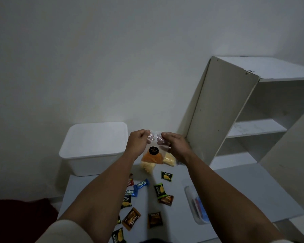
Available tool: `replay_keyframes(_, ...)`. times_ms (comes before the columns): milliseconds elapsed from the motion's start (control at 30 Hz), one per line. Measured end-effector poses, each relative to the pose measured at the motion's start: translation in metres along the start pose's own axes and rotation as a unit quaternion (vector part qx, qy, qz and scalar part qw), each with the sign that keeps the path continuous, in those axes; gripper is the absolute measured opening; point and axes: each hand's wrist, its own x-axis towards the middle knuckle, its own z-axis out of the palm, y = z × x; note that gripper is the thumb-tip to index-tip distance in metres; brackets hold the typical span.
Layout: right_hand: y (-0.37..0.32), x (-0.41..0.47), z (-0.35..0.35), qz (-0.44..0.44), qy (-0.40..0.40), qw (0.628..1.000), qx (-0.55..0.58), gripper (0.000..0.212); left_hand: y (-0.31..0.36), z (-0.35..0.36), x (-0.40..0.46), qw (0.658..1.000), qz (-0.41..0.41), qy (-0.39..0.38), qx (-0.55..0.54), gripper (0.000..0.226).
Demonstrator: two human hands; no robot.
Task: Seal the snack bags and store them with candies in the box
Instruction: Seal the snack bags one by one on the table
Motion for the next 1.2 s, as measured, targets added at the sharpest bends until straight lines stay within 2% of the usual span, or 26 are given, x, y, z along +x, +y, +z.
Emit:
replay_keyframes(133,0.003,-0.003,0.001,-0.011,0.010,1.000,-0.028,0.023,-0.006,0.000,-0.002,0.997,0.029,0.020,0.073,0.029)
replay_keyframes(233,0.003,-0.005,0.004,-0.028,0.027,0.996,-0.077,0.026,-0.002,0.002,-0.007,0.987,0.038,0.095,0.123,0.032)
replay_keyframes(300,0.001,-0.006,0.008,-0.043,0.036,0.993,-0.106,0.027,-0.001,0.003,-0.008,0.981,0.009,0.133,0.141,0.030)
replay_keyframes(367,0.002,-0.007,0.011,-0.057,0.035,0.989,-0.129,0.028,0.001,0.003,-0.004,0.986,-0.054,0.105,0.114,0.044)
replay_keyframes(433,0.003,-0.008,0.015,-0.073,0.028,0.986,-0.150,0.029,0.005,0.004,-0.004,0.991,-0.120,0.054,-0.007,0.052)
replay_keyframes(500,0.006,-0.009,0.020,-0.085,0.015,0.982,-0.166,0.029,0.010,0.003,-0.007,0.983,-0.158,0.028,-0.085,0.047)
replay_keyframes(633,0.008,-0.014,0.031,-0.111,-0.014,0.980,-0.162,0.024,0.012,0.001,-0.011,0.975,-0.178,0.025,-0.131,0.030)
replay_keyframes(733,0.009,-0.017,0.039,-0.112,-0.033,0.982,-0.151,0.023,0.012,-0.003,-0.013,0.974,-0.181,0.032,-0.131,0.022)
replay_keyframes(833,0.010,-0.017,0.043,-0.086,-0.041,0.982,-0.162,0.026,0.006,-0.008,-0.013,0.984,-0.151,-0.002,-0.094,0.019)
replay_keyframes(967,0.013,-0.011,0.037,-0.060,-0.019,0.983,-0.171,0.019,-0.004,-0.013,-0.015,0.994,-0.082,-0.071,0.007,0.024)
replay_keyframes(1200,0.005,-0.011,0.034,-0.041,-0.005,0.985,-0.168,0.011,0.000,-0.015,-0.015,0.988,-0.029,-0.140,0.059,0.032)
